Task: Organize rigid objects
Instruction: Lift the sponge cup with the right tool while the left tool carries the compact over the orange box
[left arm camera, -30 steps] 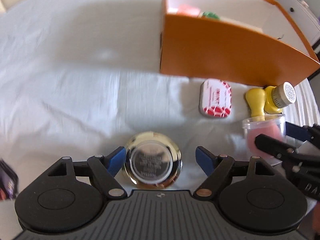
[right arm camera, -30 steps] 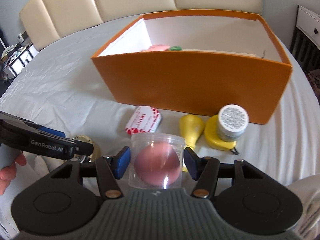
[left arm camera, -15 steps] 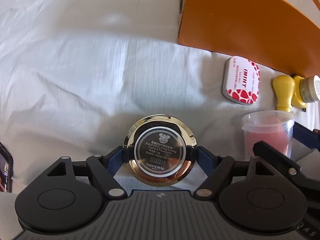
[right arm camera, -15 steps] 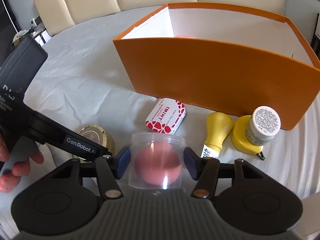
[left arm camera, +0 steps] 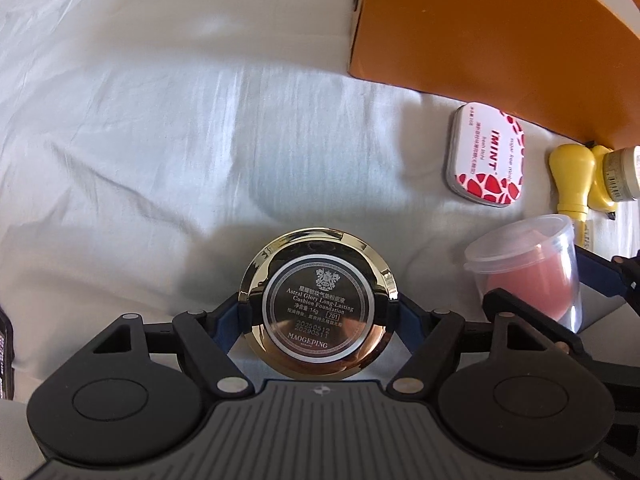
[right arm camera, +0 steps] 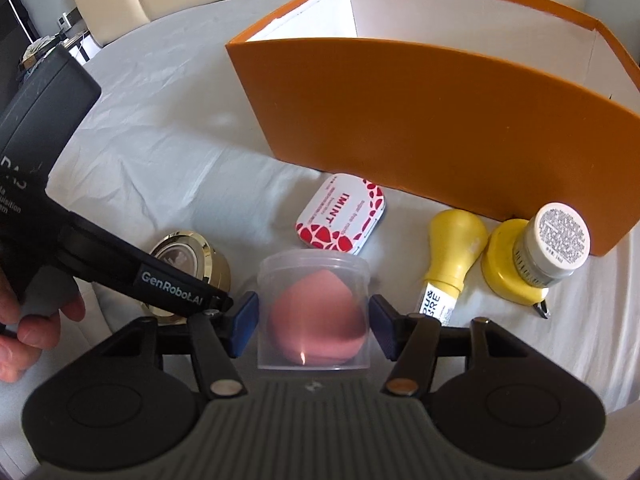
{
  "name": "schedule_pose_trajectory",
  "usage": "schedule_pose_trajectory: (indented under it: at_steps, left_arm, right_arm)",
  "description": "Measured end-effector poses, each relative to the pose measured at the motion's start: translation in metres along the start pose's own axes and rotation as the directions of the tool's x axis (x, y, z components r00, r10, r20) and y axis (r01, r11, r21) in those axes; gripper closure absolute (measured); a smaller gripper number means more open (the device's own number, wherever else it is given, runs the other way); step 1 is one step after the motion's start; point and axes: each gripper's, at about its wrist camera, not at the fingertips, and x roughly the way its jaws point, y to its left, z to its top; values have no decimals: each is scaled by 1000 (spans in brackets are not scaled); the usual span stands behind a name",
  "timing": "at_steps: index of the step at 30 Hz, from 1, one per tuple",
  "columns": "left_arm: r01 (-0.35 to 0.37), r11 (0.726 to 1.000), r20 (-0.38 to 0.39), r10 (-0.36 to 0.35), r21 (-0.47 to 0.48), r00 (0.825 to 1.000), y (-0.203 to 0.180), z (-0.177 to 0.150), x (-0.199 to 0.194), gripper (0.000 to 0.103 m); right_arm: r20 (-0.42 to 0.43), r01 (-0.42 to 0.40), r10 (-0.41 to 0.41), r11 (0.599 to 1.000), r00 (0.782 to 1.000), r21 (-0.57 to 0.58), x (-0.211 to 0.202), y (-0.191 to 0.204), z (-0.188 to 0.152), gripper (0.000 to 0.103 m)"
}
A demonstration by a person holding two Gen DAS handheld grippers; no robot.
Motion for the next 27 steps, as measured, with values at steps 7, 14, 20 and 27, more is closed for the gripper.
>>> schedule_pose_trajectory:
  at_steps: [7,14,20,27]
  left_arm:
    - [-36,999,25,35,36,999,-8,-6,-4,15]
    - [11,1000,128,-9,-18,992,4,-16,-23,15]
    - [109,994,271,-100,-17,957,11,-27,-51,15]
    - [214,977,362,-192,-21,912,10,-26,-98,16]
  right_arm:
    - [-1,7,-7,1000,1000,-10,-2,2,0,43]
    - [35,23,-23,1000,999,-7,-13,-3,1,43]
    - [111,37,-32,998,993,-44,-35,-2,9,43]
    - [200,51,-35,996,979,-73,-63,-1,28,43]
